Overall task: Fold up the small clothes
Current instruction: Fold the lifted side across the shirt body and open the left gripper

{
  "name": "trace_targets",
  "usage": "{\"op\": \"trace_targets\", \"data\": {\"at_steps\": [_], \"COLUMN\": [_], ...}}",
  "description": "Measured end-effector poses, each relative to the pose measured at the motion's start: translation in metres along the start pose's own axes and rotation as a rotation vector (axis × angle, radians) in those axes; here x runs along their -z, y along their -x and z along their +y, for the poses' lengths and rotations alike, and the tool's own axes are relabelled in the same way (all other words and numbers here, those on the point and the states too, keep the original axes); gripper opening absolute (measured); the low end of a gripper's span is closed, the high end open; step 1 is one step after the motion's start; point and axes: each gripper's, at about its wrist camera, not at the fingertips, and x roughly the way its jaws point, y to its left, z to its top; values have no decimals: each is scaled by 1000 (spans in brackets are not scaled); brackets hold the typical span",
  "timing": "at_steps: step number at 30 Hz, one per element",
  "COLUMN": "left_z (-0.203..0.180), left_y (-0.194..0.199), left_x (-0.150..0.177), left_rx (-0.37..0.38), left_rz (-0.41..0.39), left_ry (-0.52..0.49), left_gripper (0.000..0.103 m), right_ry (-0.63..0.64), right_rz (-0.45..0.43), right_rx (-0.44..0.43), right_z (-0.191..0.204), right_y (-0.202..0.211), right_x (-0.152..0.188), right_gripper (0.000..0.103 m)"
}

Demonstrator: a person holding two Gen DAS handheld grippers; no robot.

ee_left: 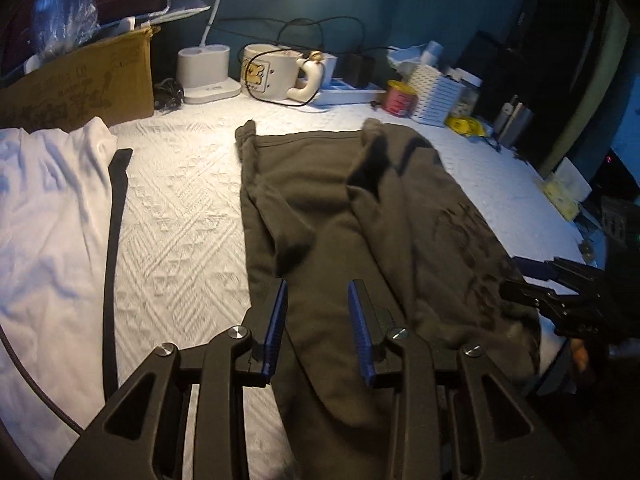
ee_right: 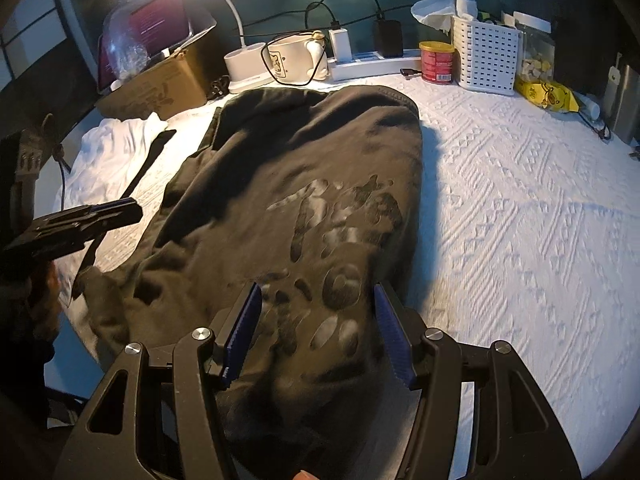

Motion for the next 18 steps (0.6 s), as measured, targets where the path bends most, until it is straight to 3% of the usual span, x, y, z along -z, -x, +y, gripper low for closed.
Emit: {"op": "trace_targets", "data": {"at_steps": [5, 9, 11, 14, 18], "left_z": [-11, -19, -28, -42, -49], "left_y": [24, 42, 37, 22, 9], "left_x": [6, 8, 13, 22, 34], "left_rx": [56, 197, 231, 200, 226], "left_rz": [-68, -108, -72, -1, 56], "left_ry": [-22, -16, -58, -110, -126], "left_gripper": [31, 31, 31, 31, 31], "right_ry": [6, -4, -17, -33, -47], "right_rz": [-21, -30, -29, -23, -20], "right_rx": [11, 22, 35, 63, 97], "right_z": [7, 6, 4, -3, -12], "right_y": [12, 20, 22, 23, 25], "right_x": [7, 12, 17, 23, 32], "right_gripper": [61, 61, 61, 61, 61]}}
